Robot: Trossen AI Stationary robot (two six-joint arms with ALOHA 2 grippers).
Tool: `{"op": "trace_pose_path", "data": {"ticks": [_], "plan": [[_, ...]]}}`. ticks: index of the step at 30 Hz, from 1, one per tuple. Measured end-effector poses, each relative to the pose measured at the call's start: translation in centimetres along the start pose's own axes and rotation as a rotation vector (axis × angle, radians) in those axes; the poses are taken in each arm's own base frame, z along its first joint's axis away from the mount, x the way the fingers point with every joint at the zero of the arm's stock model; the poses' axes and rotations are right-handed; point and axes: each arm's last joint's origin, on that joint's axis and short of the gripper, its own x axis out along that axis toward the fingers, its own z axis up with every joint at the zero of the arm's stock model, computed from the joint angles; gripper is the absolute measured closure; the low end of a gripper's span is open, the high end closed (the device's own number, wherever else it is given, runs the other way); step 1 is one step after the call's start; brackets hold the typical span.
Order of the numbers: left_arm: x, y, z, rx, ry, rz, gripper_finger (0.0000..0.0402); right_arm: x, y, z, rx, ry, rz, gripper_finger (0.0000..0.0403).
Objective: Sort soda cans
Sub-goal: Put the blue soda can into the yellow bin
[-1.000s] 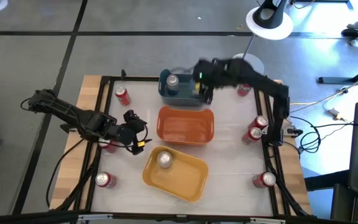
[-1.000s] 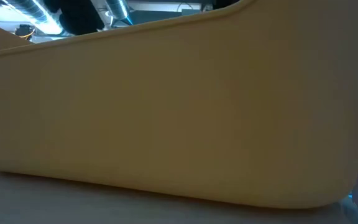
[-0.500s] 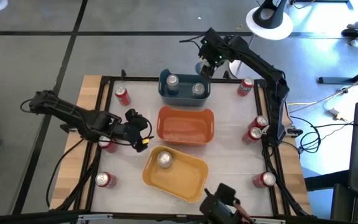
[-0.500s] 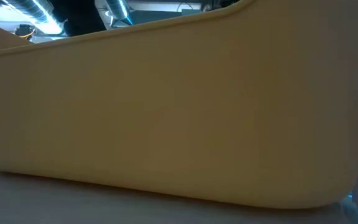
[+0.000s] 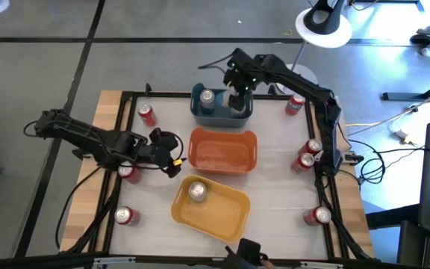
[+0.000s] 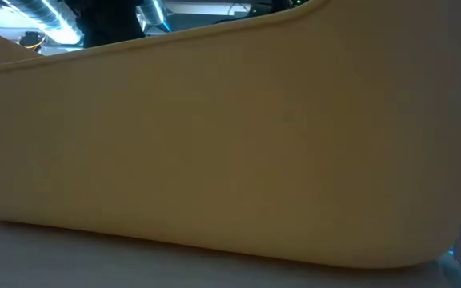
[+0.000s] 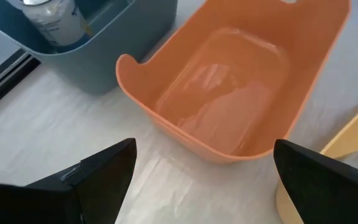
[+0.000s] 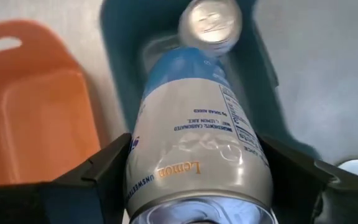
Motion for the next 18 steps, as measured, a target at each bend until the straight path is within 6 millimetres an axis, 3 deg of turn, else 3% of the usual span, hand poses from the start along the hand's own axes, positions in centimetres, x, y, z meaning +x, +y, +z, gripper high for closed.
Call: {"op": "trace_pose_path", "data": {"ticks": [12, 18], "plan": [[0.0, -0.1, 0.1, -0.003, -0.011, -0.009, 0.0034, 6.0, 0.1, -0.1, 0.027, 0.158, -0.002, 0.0122], [0.3, -0.3, 0.0, 0.01, -0.002, -0.002, 0.0034, 7.7, 0.6, 0.0, 0.038, 0.186, 0.02, 0.0122]]}}
